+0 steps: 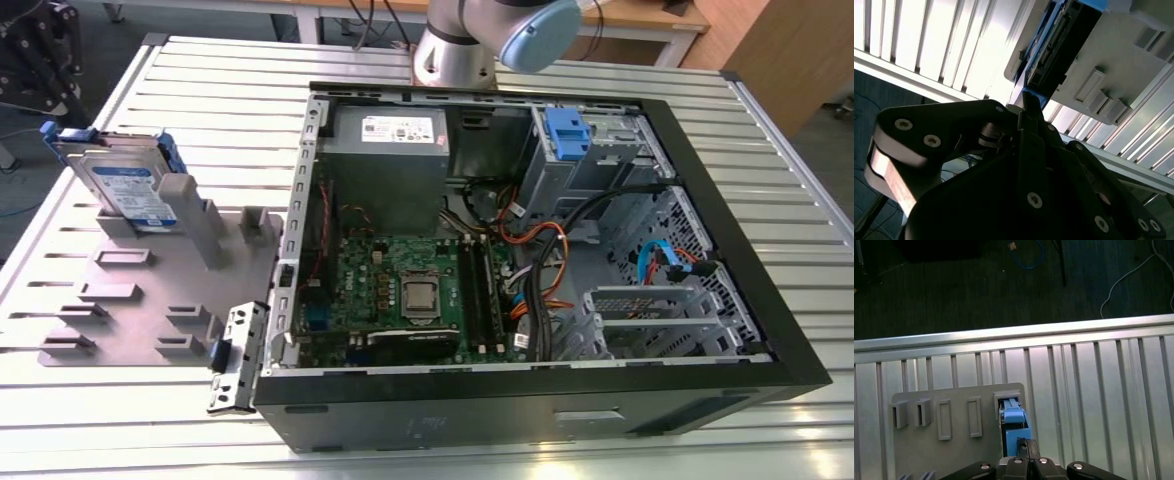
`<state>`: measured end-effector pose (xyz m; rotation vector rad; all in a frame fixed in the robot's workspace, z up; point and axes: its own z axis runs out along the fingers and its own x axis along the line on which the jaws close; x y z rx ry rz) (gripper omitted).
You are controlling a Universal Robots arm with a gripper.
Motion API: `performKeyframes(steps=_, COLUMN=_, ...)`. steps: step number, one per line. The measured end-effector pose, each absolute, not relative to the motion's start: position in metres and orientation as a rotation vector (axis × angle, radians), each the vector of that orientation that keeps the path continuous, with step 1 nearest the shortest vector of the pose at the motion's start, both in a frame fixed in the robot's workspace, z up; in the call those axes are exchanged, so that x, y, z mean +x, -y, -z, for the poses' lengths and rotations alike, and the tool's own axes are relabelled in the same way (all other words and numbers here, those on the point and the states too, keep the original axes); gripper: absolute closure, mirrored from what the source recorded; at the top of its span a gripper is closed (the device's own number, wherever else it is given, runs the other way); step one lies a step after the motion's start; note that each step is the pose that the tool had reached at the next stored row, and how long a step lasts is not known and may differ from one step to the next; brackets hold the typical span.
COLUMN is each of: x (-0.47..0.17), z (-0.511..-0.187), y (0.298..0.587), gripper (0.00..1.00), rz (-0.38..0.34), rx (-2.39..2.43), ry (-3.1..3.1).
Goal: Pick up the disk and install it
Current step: 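Pick up the disk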
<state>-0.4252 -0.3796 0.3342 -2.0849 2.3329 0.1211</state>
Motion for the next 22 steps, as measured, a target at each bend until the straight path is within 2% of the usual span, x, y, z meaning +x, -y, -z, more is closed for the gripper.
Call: performKeyframes(steps=22, x=-0.4228, z=-0.3341, y=0.3837, gripper=0.89, rz=-0.117, rx=-2.095, ry=-2.321)
